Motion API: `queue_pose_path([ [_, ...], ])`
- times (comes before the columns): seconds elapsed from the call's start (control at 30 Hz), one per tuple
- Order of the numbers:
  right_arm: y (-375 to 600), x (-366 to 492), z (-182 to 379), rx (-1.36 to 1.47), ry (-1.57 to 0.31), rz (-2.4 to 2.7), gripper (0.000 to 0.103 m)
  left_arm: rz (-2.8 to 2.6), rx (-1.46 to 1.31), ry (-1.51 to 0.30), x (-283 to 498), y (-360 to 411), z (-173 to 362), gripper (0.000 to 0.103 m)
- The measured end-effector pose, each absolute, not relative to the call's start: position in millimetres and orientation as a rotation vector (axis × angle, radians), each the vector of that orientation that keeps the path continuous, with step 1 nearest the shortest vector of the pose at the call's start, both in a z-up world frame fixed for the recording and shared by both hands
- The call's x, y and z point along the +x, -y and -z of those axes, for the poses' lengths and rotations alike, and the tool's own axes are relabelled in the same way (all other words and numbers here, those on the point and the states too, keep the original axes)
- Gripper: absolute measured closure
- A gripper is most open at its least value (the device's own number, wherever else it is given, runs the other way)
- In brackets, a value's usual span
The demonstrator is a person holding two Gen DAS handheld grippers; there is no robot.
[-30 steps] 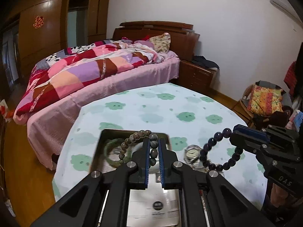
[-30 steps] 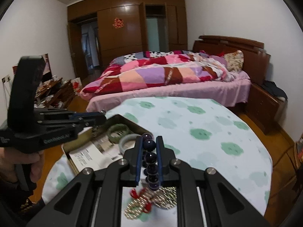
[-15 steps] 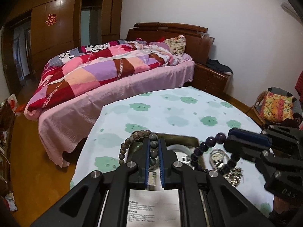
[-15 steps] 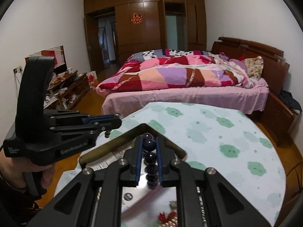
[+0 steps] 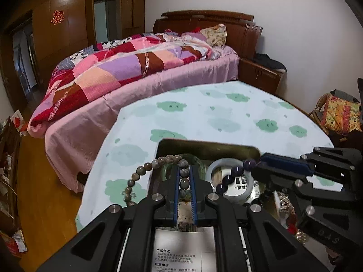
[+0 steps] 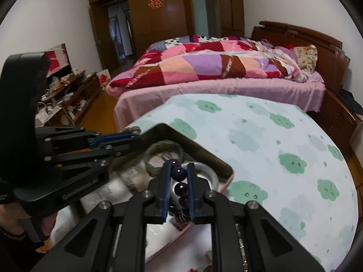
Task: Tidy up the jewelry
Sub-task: 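Carry both bead bracelets into the tin box and open both tools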
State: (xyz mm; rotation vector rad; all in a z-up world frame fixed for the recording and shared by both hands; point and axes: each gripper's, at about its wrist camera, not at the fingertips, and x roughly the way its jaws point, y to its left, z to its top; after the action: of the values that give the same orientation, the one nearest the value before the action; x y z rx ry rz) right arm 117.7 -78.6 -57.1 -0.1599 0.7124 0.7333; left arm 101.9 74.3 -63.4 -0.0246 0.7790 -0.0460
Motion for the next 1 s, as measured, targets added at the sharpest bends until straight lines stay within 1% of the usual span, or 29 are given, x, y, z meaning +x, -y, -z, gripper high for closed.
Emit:
queue_pose_path([
  [0.43, 76.9, 128.1, 70.0, -0.205, -0.716, -0.669, 0.087, 0.038, 0.009, -0.817, 111.5, -67.0, 74.2, 0.095],
  [0.63, 77.3, 132.2, 74.2, -0.212, -0.718, -0.646, 0.086, 0.025, 0.028, -0.836, 113.5, -63.9, 76.7, 0.092],
  [0.67, 78.4, 132.9, 73.9, -0.206, -0.715, -0.641, 0.085, 0.019, 0.027, -0.835, 113.6, -64.6, 76.8, 0.087],
  [0.7, 79.4, 133.8, 73.6, -0.201, -0.714, -0.638, 0.079, 0.016, 0.025, -0.834, 113.7, -65.0, 76.7, 0.076],
  [0.73, 80.2, 134.5, 73.1, -0.196, -0.713, -0.635, 0.074, 0.010, 0.023, -0.830, 113.9, -66.0, 76.2, 0.068],
  [0.77, 80.6, 135.3, 72.8, -0.196, -0.709, -0.631, 0.067, -0.004, 0.018, -0.813, 113.3, -67.4, 74.4, 0.054],
  [0.8, 81.1, 135.0, 71.8, -0.196, -0.701, -0.625, 0.066, -0.010, 0.012, -0.797, 112.8, -68.6, 72.7, 0.048],
  [0.87, 82.6, 135.5, 71.3, -0.190, -0.697, -0.624, 0.065, -0.014, -0.005, -0.782, 114.9, -71.5, 71.2, 0.047],
  [1.0, 92.2, 135.0, 68.6, -0.160, -0.678, -0.606, 0.055, -0.040, 0.008, -0.786, 125.4, -73.5, 72.7, 0.047],
])
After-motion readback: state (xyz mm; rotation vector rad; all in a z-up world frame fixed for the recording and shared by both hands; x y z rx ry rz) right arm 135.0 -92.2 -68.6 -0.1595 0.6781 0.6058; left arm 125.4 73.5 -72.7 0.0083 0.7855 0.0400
